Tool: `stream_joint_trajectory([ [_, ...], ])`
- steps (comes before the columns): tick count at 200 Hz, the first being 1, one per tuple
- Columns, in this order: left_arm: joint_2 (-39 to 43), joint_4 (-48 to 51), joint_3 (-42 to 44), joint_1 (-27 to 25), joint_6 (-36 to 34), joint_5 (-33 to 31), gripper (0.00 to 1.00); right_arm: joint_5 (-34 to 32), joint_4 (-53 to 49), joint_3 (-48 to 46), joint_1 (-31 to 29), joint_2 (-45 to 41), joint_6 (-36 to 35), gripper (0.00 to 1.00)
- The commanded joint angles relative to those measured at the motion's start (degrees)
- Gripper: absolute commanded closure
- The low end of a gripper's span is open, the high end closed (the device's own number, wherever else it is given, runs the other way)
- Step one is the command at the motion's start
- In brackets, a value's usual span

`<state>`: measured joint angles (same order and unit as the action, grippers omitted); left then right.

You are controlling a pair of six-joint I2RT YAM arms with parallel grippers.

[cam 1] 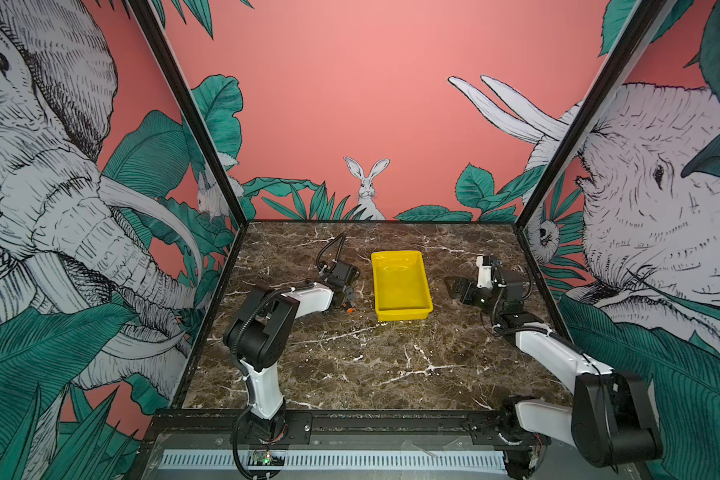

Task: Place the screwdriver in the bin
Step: 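Lower the left gripper and close it on the screwdriver's black handle, then lift the screwdriver with the left gripper and carry it over the yellow bin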

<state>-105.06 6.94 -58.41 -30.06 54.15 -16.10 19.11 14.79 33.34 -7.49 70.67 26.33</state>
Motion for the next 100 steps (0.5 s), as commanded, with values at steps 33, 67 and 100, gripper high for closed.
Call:
stream_joint_trajectory([
  [33, 1.61, 4.04, 0.22, 0.20, -0.43, -2.57, 0.83, 0.13, 2.79, 0.58, -0.16, 0.16, 0.13, 0.00],
  [67, 4.41, 4.18, 0.87, 0.27, -1.73, -2.99, 0.83, 0.35, 3.46, 0.69, -0.21, 0.79, 0.54, 0.01],
  [100, 7.04, 5.19, 1.12, 0.27, -3.23, -4.16, 0.90, 1.08, 4.26, 0.93, -0.17, 1.68, 1.05, 0.00],
])
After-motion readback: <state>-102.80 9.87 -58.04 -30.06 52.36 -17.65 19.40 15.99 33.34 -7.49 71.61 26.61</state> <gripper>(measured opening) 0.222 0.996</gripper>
